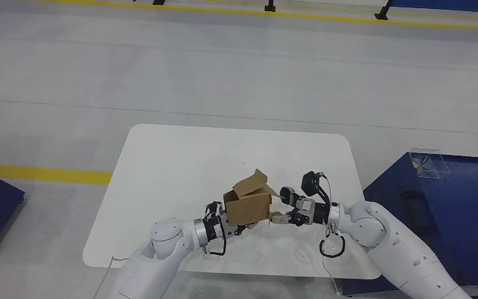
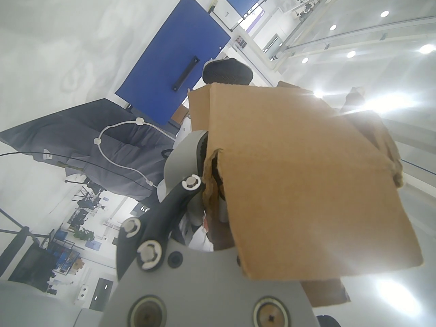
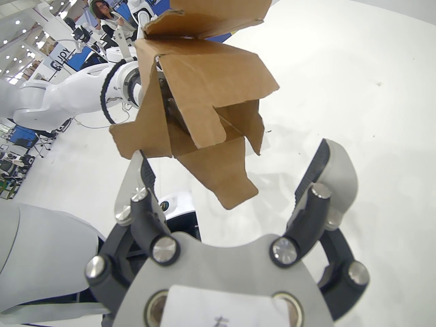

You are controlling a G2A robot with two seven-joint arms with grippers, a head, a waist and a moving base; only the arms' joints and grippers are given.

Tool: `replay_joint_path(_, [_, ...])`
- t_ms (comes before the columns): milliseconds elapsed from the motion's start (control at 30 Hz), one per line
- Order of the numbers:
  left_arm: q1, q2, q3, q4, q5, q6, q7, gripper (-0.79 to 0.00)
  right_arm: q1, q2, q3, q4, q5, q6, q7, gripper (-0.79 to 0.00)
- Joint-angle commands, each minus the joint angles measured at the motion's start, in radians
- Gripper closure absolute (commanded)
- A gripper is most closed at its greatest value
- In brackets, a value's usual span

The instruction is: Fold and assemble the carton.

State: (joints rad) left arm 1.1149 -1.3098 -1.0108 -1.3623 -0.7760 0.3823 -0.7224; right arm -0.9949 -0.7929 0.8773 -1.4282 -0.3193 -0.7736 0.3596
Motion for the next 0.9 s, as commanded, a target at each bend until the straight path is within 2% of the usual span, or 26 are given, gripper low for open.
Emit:
replay_joint_path(0, [0.005,0.002,-0.001,-0.004,0.007,-0.007,-0.011,0.0,-0.004,-0.001,0.008,0.007,-0.001,0.002,-0.002,-0.785])
replay_joint_path(300, [0.033,0.015,-0.007,-0.036,0.051,-0.044,-0.085,0.0,-0.023,0.002,0.052,0.054,0.027,0.037,0.042,-0.785])
replay_joint_path(467, [0.053,0.022,0.0,-0.065,0.094,-0.079,-0.122,0.0,-0.013,-0.012,0.04,0.065,0.029,0.058,0.052,-0.785])
replay_joint_path(600, [0.071,0.029,0.01,-0.094,0.151,-0.128,-0.163,0.0,0.0,-0.027,0.024,0.07,-0.012,0.114,0.039,-0.785])
replay_joint_path(867, [0.085,0.034,0.018,-0.111,0.181,-0.156,-0.17,0.0,0.013,-0.048,0.01,0.072,-0.025,0.108,0.041,-0.785])
